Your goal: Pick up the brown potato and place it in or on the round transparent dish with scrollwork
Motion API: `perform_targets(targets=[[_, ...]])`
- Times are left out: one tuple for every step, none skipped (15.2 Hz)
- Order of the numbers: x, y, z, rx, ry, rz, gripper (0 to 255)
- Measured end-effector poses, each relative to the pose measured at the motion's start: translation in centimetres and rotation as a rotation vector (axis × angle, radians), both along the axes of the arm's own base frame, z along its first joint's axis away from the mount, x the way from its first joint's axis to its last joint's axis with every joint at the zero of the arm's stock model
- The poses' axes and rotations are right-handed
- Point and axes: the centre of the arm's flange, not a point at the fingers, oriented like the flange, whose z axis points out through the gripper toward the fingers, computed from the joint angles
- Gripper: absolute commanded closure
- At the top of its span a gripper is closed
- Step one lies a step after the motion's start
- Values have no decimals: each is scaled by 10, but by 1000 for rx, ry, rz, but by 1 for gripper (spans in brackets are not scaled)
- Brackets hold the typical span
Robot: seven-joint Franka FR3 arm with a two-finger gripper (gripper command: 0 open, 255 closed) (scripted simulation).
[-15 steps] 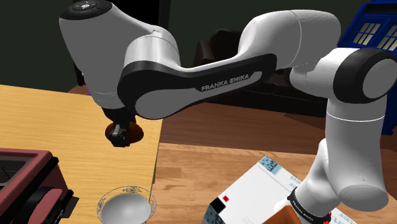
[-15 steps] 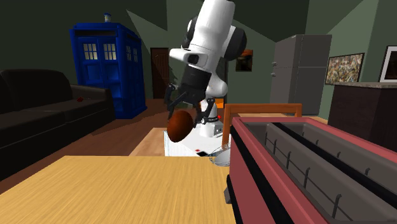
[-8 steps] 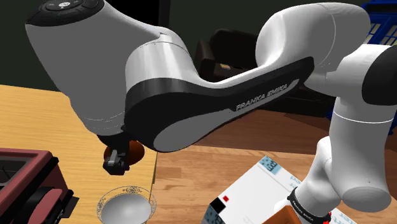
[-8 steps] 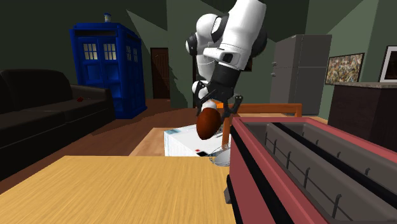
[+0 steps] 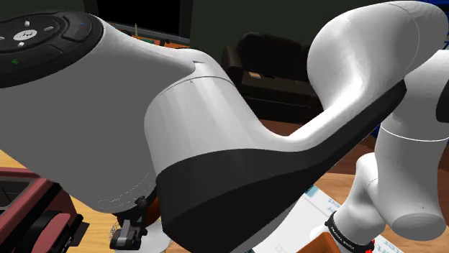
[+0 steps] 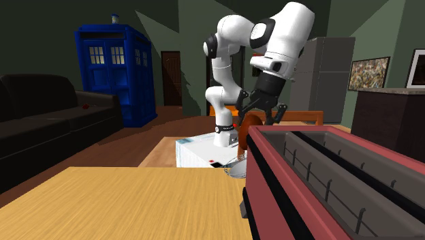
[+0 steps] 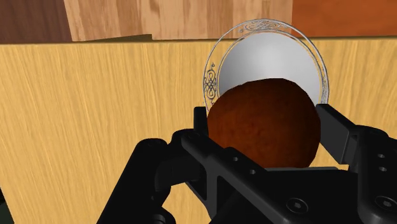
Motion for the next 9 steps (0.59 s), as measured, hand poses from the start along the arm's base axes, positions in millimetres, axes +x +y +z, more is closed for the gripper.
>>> perform_targets(targets=[[-1,0,-6,0,0,0,255],[-1,1,-11,0,0,-1,255],[-2,1,-16,0,0,-1,255],[-2,1,-21,0,0,-1,255],[-2,1,-26,0,0,-1,255],[-2,1,-31,0,0,-1,255],[-3,1,-36,0,0,-1,255],[-3,1,-41,0,0,-1,255],[-2,2,-47,0,0,-1,255]])
